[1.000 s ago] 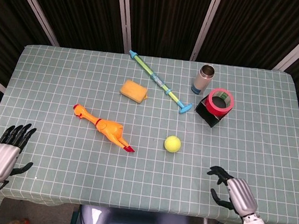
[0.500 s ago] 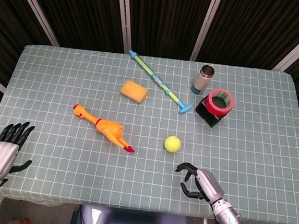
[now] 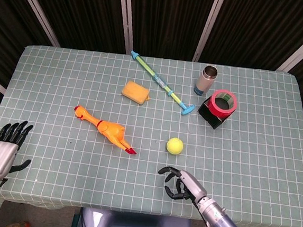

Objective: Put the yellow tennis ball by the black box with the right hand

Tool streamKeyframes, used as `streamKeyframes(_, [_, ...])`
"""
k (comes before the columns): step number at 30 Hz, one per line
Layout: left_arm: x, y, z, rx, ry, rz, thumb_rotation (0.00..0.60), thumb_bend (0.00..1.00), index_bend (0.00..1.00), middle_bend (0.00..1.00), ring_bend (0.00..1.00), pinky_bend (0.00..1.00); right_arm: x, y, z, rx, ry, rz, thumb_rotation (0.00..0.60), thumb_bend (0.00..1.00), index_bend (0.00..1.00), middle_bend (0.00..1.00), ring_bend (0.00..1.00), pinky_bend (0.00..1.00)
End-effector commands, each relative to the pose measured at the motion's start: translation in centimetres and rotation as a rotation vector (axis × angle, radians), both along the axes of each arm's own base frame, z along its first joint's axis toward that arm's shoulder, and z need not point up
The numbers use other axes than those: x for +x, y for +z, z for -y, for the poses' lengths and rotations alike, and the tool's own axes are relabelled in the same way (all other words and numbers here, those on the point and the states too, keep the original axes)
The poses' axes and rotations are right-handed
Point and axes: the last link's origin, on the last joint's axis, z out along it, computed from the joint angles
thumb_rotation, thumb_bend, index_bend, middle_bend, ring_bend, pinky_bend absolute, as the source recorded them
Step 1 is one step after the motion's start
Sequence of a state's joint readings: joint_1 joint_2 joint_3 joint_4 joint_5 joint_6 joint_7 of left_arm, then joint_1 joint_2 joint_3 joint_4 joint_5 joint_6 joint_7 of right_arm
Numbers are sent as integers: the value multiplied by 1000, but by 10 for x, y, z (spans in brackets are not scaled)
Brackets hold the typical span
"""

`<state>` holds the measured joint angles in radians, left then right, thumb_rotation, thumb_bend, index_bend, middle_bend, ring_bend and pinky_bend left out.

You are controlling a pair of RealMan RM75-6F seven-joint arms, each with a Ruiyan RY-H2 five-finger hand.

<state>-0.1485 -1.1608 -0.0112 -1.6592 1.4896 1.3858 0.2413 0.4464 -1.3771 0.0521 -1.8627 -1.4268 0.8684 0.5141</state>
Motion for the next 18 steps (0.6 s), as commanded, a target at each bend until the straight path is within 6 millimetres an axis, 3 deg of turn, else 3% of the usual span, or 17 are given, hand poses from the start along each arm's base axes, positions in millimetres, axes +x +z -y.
streamKeyframes(1, [0,-1,-1,-4,1,-1,600,166,0,0,0,7,7,-6,7,38,-16,53,600,523,129,170,225,573])
streamKeyframes(18, [-3,-6,-2,-4,29,-34,600,166,0,0,0,7,1,-16,43,119,-86,207,600,523,89,135,159,421])
